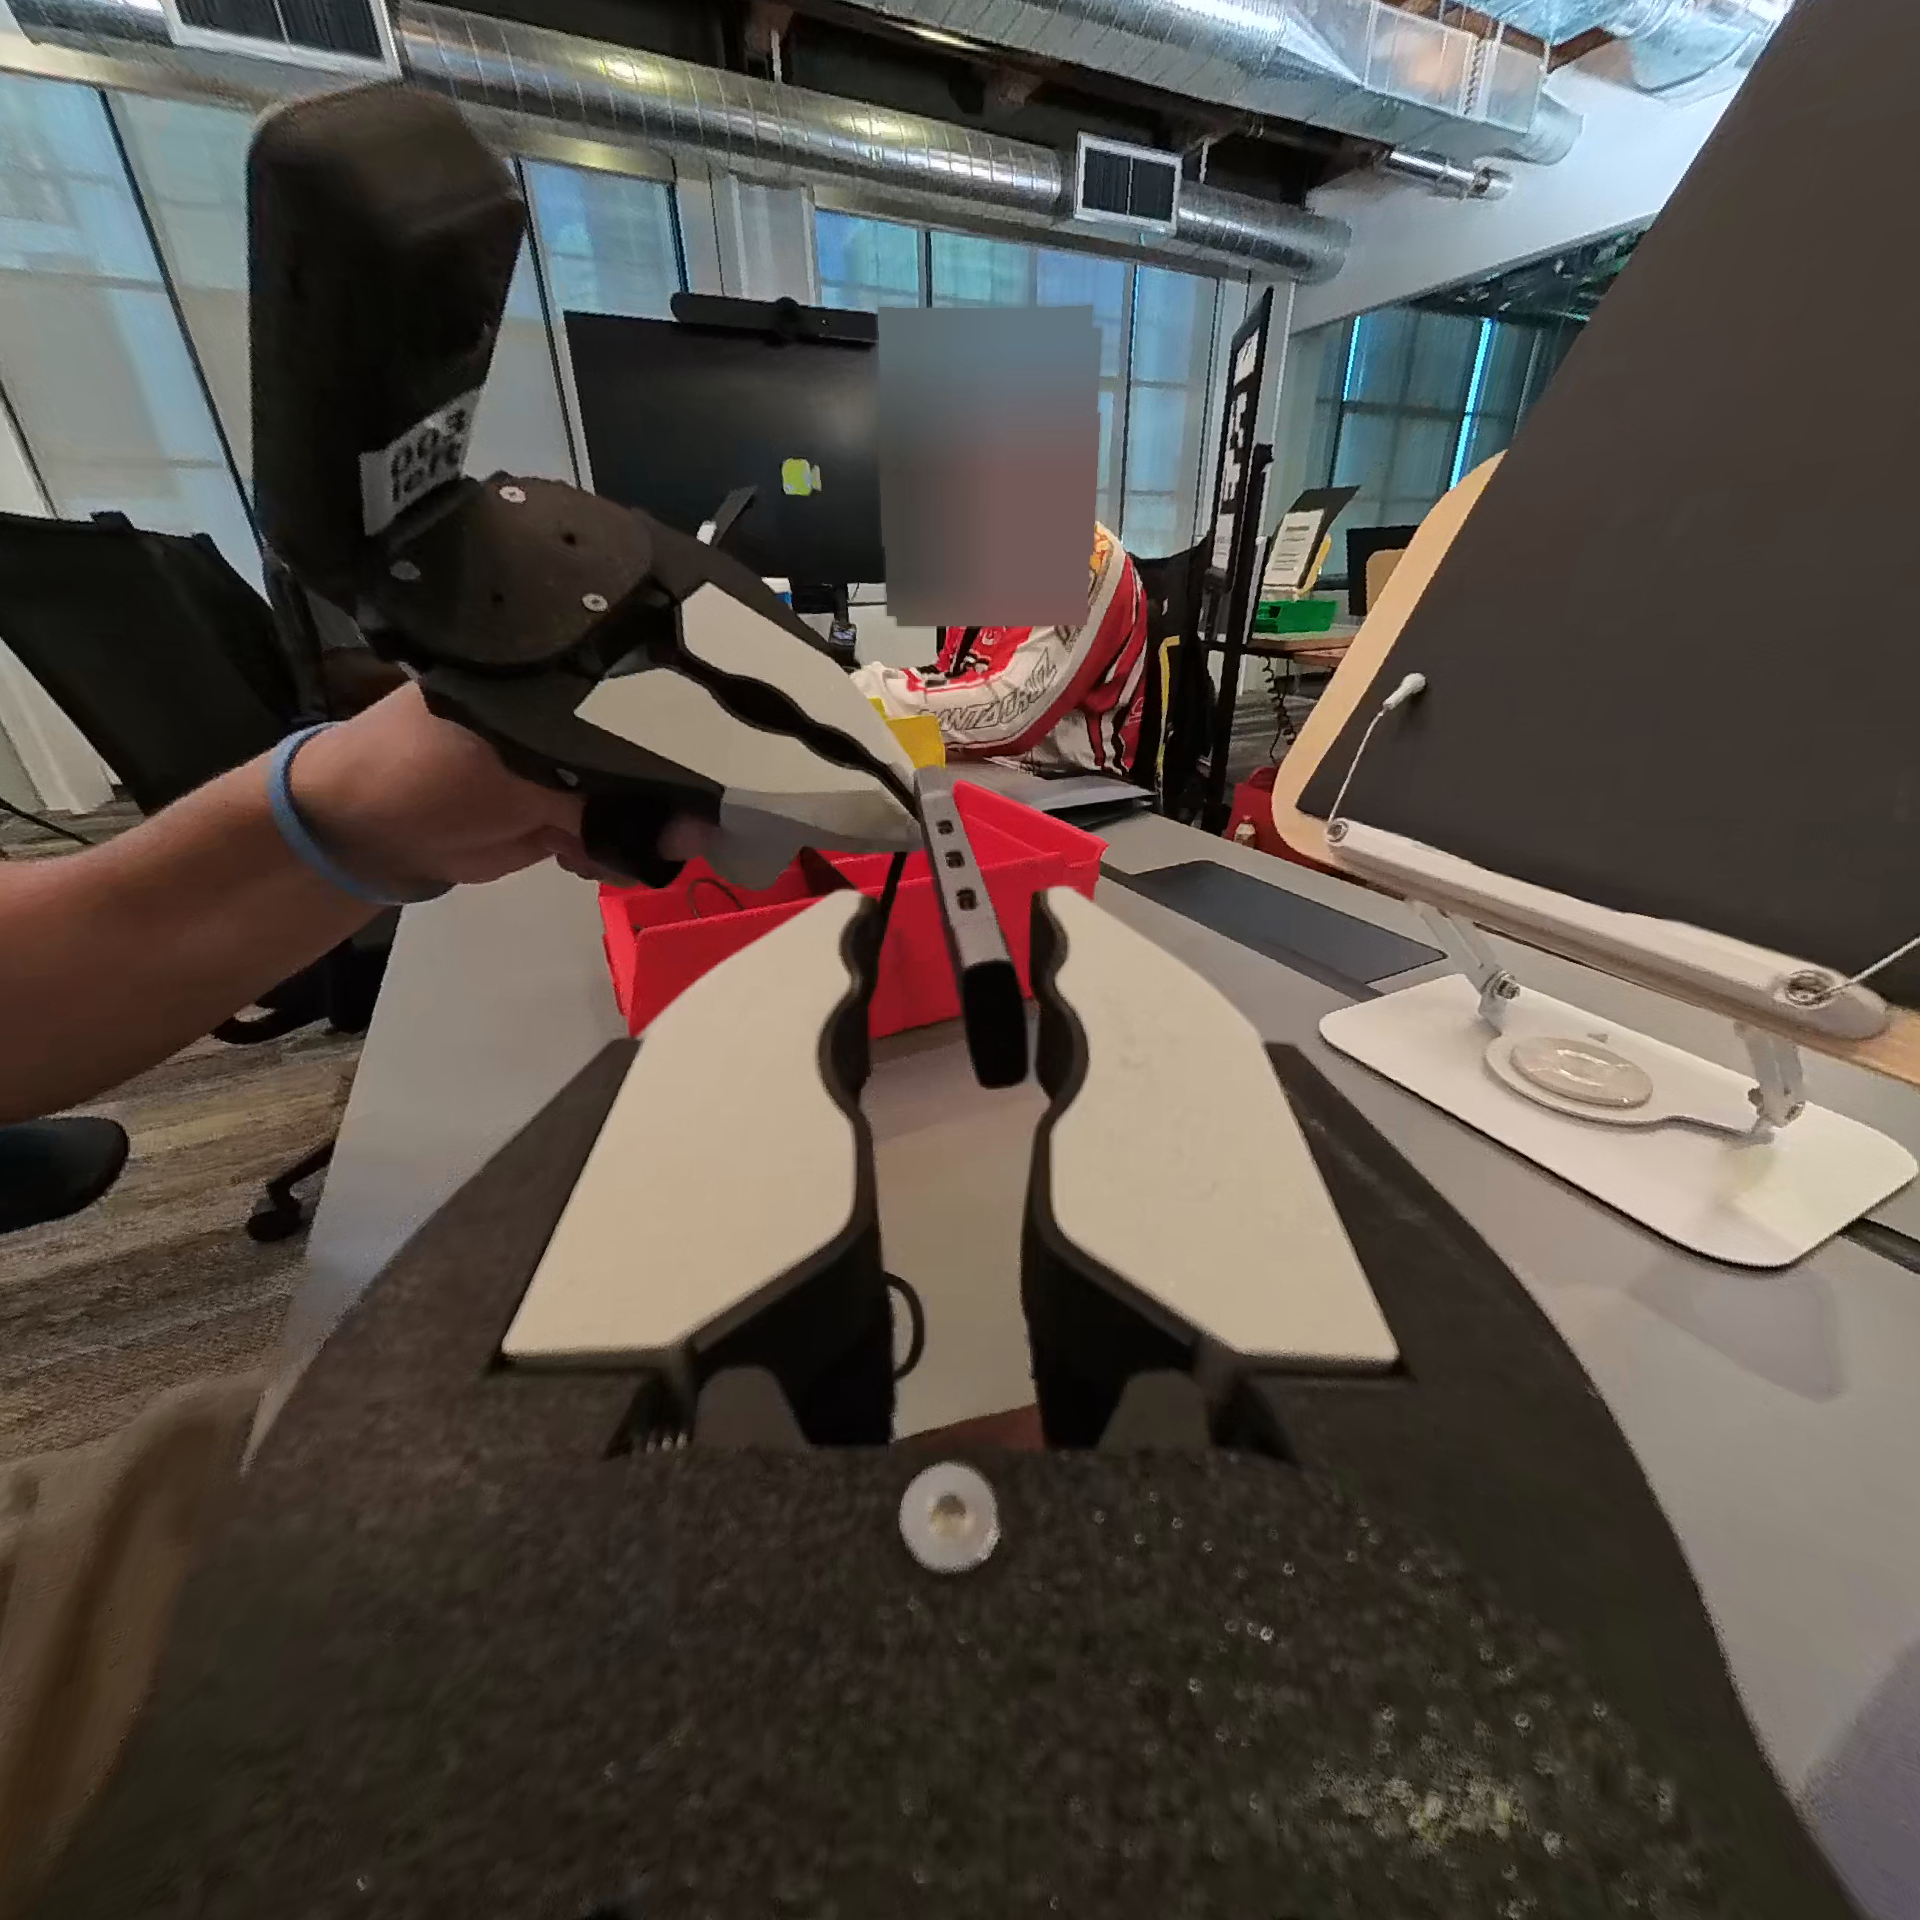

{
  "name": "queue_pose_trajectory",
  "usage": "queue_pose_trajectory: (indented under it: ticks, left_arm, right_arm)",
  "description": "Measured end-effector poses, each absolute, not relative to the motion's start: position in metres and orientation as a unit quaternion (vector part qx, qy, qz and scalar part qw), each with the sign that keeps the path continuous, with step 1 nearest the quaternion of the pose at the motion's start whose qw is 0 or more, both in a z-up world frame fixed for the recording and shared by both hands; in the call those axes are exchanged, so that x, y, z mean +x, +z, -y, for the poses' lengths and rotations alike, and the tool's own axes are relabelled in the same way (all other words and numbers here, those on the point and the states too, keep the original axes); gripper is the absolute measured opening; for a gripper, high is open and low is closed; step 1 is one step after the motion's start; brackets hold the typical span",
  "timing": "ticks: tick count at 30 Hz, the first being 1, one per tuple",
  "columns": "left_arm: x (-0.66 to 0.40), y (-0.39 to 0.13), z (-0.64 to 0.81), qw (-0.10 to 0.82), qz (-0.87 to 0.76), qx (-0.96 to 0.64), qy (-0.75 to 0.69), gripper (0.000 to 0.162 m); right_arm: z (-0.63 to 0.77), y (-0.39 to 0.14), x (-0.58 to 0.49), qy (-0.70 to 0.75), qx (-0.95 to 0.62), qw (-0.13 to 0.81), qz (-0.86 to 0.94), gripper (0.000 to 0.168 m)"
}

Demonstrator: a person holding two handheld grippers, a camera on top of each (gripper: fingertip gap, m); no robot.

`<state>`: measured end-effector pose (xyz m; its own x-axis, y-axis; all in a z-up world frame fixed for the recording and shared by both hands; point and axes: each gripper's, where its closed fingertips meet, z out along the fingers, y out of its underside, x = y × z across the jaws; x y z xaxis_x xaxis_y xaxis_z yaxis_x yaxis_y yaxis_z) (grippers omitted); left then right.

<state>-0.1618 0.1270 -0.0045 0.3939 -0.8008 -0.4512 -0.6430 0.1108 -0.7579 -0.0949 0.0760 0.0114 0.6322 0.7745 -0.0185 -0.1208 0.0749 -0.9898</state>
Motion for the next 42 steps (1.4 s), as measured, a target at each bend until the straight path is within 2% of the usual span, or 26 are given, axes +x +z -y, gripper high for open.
queue_pose_trajectory:
  ticks: [4, 22, 26, 29, 34, 39, 42]
  left_arm:
    - [-0.159, -0.006, -0.125, 0.507, -0.546, -0.662, -0.082, 0.003]
    - [-0.164, -0.023, -0.128, 0.488, -0.546, -0.676, -0.084, 0.003]
    - [-0.175, -0.034, -0.137, 0.486, -0.509, -0.704, -0.094, 0.005]
    - [-0.2, -0.044, -0.134, 0.483, -0.453, -0.738, -0.131, 0.02]
    - [-0.231, -0.092, -0.083, 0.421, -0.315, -0.791, -0.312, 0.023]
    - [-0.248, -0.136, -0.04, 0.399, -0.223, -0.805, -0.378, 0.023]
    - [-0.247, -0.131, -0.037, 0.411, -0.258, -0.804, -0.344, 0.023]
  right_arm:
    - [-0.078, 0.006, -0.096, 0.328, -0.592, 0.68, 0.282, 0.013]
    - [-0.079, -0.004, -0.102, 0.333, -0.597, 0.665, 0.3, 0.009]
    - [-0.087, -0.009, -0.113, 0.259, -0.604, 0.671, 0.344, 0.009]
    - [-0.104, -0.019, -0.122, 0.153, -0.6, 0.671, 0.409, 0.009]
    - [-0.147, -0.03, -0.139, -0.024, -0.542, 0.66, 0.519, 0.01]
    - [-0.166, -0.089, -0.171, 0.006, -0.516, 0.664, 0.541, 0.009]
    - [-0.173, -0.113, -0.175, -0.018, -0.494, 0.678, 0.545, 0.009]
